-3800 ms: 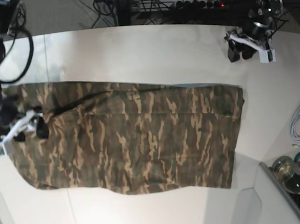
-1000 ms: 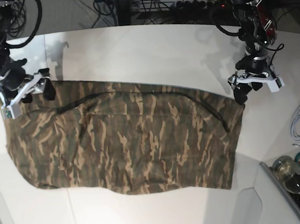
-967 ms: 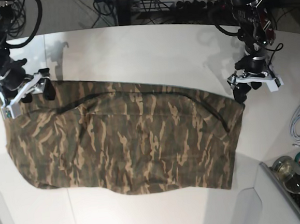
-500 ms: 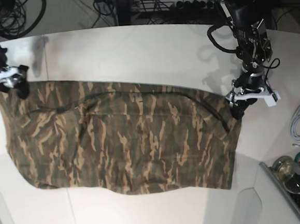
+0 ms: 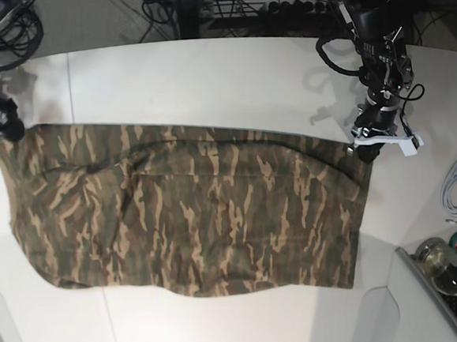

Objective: Layout the t-shirt on the table in an organized manner, then fold the t-shirt properly
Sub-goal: 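Pull the folded edge taut between both grippers to straighten it, then drag the held edge apart with both grippers to flatten the shirt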

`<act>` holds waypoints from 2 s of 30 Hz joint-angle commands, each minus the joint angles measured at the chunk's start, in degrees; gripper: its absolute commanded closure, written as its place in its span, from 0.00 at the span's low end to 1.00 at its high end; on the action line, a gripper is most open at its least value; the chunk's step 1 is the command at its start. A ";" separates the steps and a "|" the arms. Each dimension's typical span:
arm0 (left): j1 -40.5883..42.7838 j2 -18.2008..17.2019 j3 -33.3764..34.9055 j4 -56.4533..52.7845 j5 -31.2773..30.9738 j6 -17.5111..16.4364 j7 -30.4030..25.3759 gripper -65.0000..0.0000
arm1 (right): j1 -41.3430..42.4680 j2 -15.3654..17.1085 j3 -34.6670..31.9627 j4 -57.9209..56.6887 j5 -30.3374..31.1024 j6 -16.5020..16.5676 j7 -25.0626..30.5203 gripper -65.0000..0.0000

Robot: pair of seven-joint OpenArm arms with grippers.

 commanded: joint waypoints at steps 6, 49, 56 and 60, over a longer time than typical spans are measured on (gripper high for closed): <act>-0.15 -0.66 -0.03 0.56 0.26 0.10 0.35 1.00 | 2.98 3.76 -0.26 -8.39 0.86 0.47 2.34 0.29; 12.07 -0.22 -3.72 26.14 -0.27 10.03 20.13 1.00 | 6.23 4.29 -7.82 2.42 0.95 -13.02 -13.75 1.00; 15.85 -0.22 -4.16 25.88 -0.27 9.95 18.81 1.00 | 0.61 4.29 -7.82 2.16 1.21 -9.59 -12.95 1.00; 18.67 -0.22 -4.25 26.94 -0.27 9.95 18.72 1.00 | -2.47 4.29 -7.82 2.16 1.21 -7.04 -13.04 1.00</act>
